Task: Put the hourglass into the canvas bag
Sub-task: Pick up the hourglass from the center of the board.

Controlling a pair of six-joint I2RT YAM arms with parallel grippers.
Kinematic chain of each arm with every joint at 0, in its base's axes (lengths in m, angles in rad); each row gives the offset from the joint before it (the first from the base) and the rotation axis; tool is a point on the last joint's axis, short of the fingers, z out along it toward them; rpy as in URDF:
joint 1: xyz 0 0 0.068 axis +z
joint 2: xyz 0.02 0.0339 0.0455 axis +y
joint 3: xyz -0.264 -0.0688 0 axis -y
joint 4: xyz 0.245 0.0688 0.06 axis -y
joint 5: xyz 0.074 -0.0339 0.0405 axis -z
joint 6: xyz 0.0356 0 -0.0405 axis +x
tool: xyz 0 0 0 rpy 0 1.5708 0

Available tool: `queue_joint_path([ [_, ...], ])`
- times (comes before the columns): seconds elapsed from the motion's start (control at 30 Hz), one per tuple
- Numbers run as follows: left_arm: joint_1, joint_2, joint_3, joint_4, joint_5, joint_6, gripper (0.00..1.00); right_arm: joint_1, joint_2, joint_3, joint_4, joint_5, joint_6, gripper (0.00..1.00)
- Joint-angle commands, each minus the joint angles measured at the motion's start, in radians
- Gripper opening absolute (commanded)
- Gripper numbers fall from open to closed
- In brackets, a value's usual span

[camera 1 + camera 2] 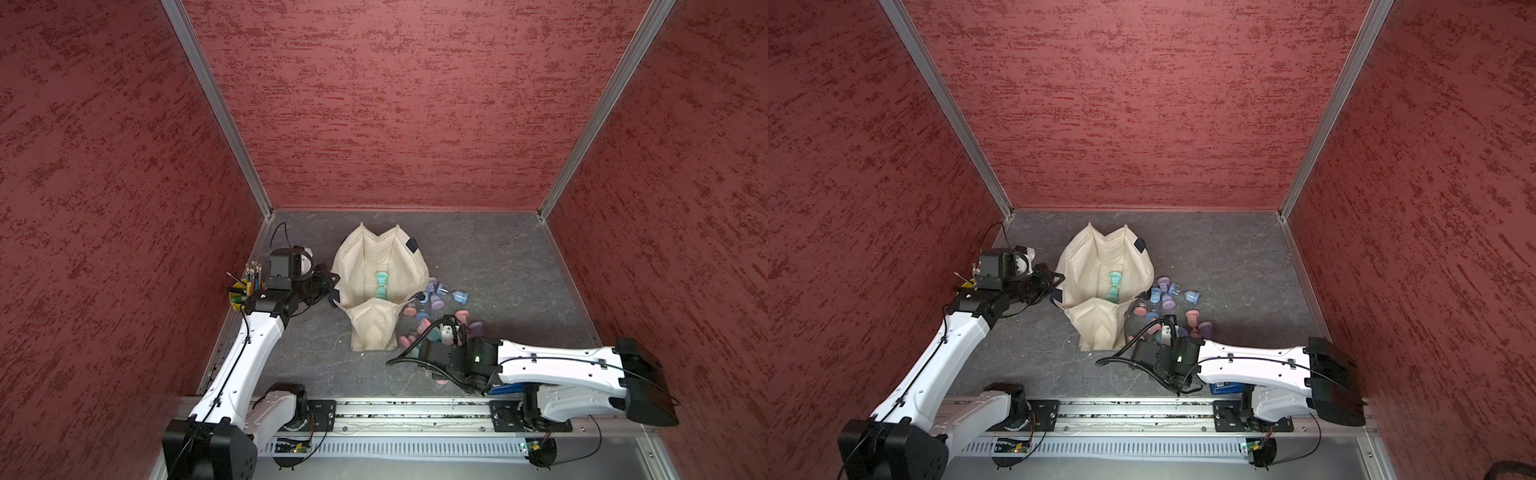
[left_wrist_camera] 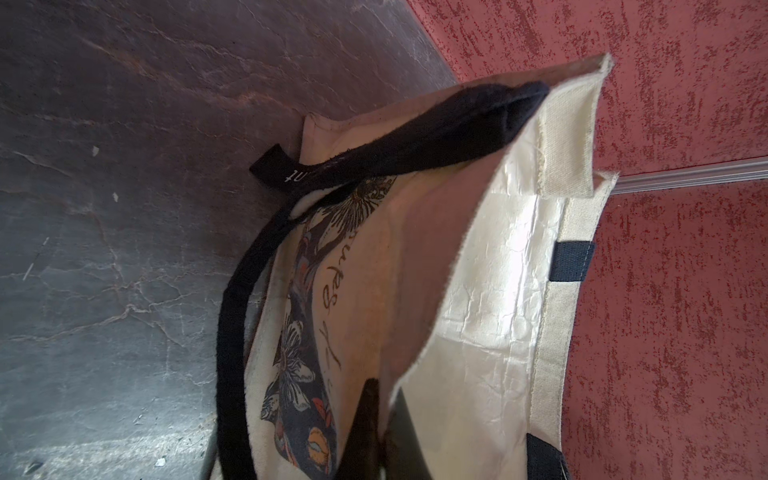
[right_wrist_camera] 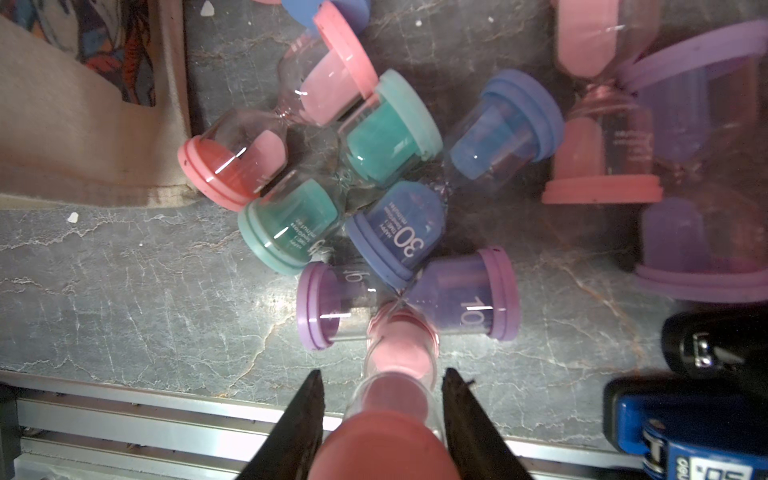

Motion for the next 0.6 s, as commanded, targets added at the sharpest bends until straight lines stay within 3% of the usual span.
queue_joint_path([
  [0.0, -0.004, 0.002, 0.007, -0.01, 0.02, 0.023, 0.0, -0.013, -0.008, 0.018, -0.025, 0.018, -0.002, 0.1],
  [0.13, -0.004, 0.016, 0.002, -0.01, 0.012, 0.026, 0.0, -0.013, -0.076, 0.054, -0.058, 0.054, -0.01, 0.01],
  [0.17, -0.005, 0.021, 0.0, -0.006, 0.013, 0.027, 0.04, -0.013, -0.094, 0.067, -0.068, 0.064, -0.011, 0.0],
  [0.23, -0.003, 0.023, -0.008, 0.005, 0.013, 0.025, 0.23, -0.017, -0.128, 0.101, -0.095, 0.09, -0.014, 0.0],
  [0.37, -0.001, 0.017, -0.001, -0.011, 0.011, 0.014, 0.42, -0.038, -0.177, 0.221, -0.201, 0.175, -0.003, 0.0],
  [0.57, 0.019, -0.017, 0.0, -0.024, 0.022, 0.001, 0.4, -0.095, -0.166, 0.494, -0.303, 0.308, -0.064, 0.0],
])
